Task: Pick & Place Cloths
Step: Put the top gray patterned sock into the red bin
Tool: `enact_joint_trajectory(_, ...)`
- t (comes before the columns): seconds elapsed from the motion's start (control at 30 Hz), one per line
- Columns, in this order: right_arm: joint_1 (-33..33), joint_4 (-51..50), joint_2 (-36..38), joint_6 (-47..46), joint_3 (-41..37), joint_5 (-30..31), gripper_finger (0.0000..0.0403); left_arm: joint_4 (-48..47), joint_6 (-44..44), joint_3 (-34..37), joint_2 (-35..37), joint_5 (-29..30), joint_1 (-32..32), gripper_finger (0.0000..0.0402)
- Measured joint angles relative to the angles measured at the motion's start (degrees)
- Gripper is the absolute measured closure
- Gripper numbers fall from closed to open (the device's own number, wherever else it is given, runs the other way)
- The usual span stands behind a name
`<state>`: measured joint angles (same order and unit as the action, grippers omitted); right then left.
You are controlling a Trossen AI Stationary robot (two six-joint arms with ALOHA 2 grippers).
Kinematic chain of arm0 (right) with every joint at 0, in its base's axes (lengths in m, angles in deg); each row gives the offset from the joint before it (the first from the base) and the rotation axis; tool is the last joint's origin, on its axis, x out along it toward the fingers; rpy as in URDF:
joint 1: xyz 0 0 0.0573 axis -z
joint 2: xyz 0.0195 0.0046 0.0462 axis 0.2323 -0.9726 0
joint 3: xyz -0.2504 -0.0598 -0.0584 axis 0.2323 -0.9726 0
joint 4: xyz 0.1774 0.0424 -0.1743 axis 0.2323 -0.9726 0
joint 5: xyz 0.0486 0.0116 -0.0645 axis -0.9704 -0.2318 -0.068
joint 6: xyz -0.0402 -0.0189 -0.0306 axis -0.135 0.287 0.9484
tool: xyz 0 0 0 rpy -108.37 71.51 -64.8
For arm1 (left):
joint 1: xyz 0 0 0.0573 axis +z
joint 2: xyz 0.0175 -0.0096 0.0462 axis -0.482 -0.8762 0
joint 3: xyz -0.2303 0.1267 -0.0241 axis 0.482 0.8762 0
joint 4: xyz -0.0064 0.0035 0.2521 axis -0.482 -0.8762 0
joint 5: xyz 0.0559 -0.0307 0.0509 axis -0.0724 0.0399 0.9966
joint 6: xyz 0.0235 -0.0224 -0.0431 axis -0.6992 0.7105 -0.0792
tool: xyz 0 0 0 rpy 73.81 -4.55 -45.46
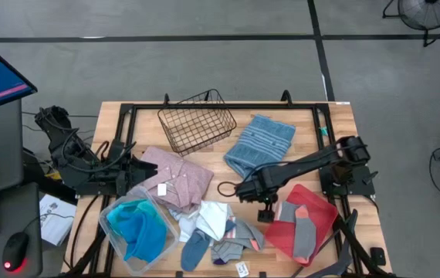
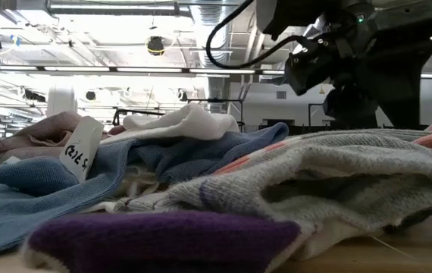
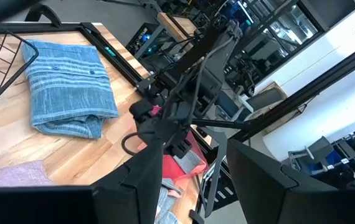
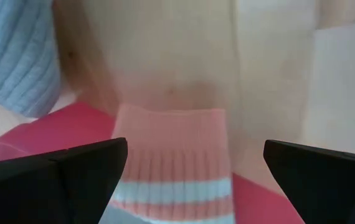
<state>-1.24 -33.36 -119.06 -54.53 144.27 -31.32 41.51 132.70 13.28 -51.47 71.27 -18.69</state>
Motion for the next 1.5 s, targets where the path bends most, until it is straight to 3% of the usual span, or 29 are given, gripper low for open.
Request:
enact_joint_trajectory(0.17, 0.02, 1.21, -1.93, 1.78, -0.66, -1.99, 0.0042, 0.0, -0.02, 0.0, 0.0, 0.0, 0.0, 0.0238)
enact_joint_trajectory(0.33, 0.2, 1.54, -4.1, 3.29, -0.71, -2.56, 0.0103, 0.02, 0.0, 0.0, 0.0, -0.12, 0.02, 0.0238)
enact_joint_trajectory(0.43, 0.13, 1.47, -4.78, 4.19, -0.71, -2.66, 0.017, 0.02, 0.0, 0.0, 0.0, -0.2, 0.01, 0.0238)
enact_joint_trajectory(0.6, 0.23, 1.59, -3.01, 5.35, -0.69, -3.06, 0.0342, 0.02, 0.0, 0.0, 0.0, -0.22, 0.0, 0.0238)
enact_joint_trajectory(0.67, 0.53, 1.71, -0.59, 5.37, -0.66, -3.25, 0.0385, 0.02, 0.0, 0.0, 0.0, -0.22, 0.02, 0.0238)
enact_joint_trajectory(0.9, -1.17, 0.48, 12.18, -4.92, -0.6, -2.97, 0.0397, 0.02, 0.0, 0.0, 0.0, -0.28, 0.02, 0.0238)
enact_joint_trajectory(1.13, -12.37, -4.76, 23.04, -24.73, -0.6, 0.32, 0.0399, 0.02, 0.0, 0.0, 0.0, -0.44, 0.01, 0.0238)
enact_joint_trajectory(1.37, -25.23, -13.57, 22.3, -41.7, -0.6, 7.37, 0.0394, 0.02, -0.01, 0.0, 0.0, -0.4, 0.02, 0.0238)
enact_joint_trajectory(1.5, -28.41, -14.09, 18.75, -44.19, -0.6, 11.57, 0.0359, 0.02, -0.02, 0.0, 0.0, -0.39, 0.0, 0.0238)
